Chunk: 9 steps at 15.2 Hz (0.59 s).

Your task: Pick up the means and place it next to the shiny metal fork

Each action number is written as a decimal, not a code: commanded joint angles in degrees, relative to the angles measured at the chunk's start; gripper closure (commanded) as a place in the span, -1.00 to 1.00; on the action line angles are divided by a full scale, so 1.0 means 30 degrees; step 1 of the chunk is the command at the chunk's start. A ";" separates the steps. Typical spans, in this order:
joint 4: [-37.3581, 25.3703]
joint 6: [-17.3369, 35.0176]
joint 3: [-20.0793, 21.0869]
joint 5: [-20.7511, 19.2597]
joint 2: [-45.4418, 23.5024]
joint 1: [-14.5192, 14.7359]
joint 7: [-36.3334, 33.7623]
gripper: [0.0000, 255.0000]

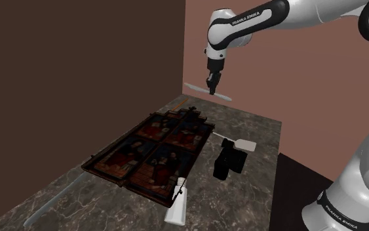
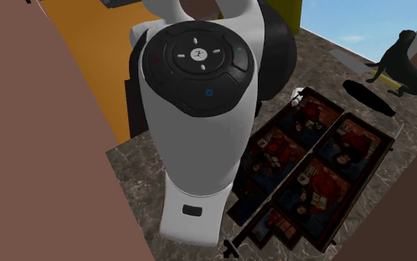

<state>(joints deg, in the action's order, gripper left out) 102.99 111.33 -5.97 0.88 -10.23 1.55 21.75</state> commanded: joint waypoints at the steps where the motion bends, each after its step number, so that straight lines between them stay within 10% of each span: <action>1: -0.0239 -0.0342 0.0009 -0.0016 0.0098 0.0018 -0.0036 1.00; 9: 0.6212 0.0896 0.0933 -0.0426 0.5328 0.1120 -0.2202 1.00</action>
<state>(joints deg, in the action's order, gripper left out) 119.20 113.73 -3.53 -0.29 3.59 4.57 15.94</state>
